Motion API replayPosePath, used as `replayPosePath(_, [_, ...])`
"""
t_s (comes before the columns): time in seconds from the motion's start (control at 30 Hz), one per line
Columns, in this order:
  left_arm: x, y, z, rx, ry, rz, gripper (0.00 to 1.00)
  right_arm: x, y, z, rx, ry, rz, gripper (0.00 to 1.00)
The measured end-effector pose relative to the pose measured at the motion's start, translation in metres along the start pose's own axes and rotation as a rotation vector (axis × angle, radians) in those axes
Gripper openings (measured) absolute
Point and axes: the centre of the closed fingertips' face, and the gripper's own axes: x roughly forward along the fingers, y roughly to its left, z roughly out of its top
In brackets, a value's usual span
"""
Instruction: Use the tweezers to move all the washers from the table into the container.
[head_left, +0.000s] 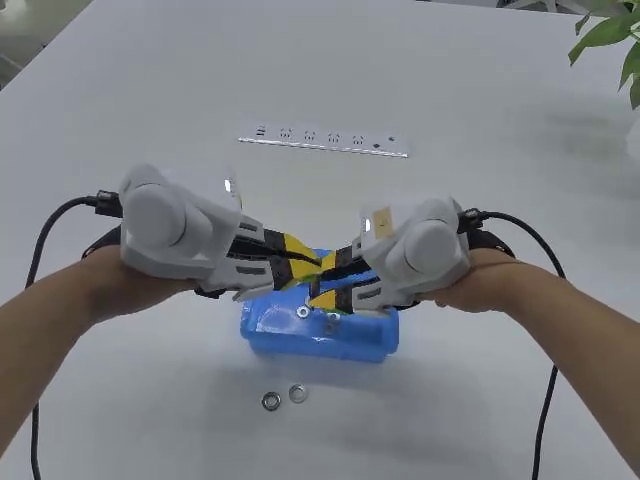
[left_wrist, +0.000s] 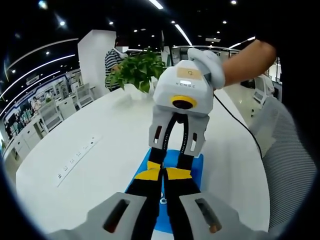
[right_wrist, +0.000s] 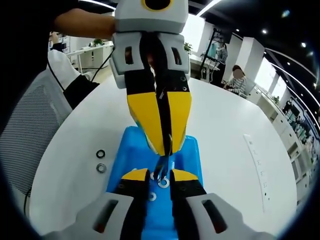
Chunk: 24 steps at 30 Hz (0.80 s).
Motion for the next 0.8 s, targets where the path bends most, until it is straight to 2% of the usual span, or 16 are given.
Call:
replayPosePath(0.2, [-0.005, 0.001, 0.006, -0.012, 0.0, 0.014, 0.05, -0.008, -0.001, 0.005, 0.032, -0.011, -0.032, 0.22])
replayPosePath(0.43, [-0.012, -0.003, 0.012, -0.024, 0.002, 0.024, 0.05, -0.02, -0.002, 0.011, 0.069, -0.016, -0.068, 0.28])
replayPosePath(0.8, [-0.024, -0.009, 0.019, -0.038, 0.002, 0.039, 0.05, -0.032, 0.009, 0.011, 0.101, -0.003, -0.093, 0.32])
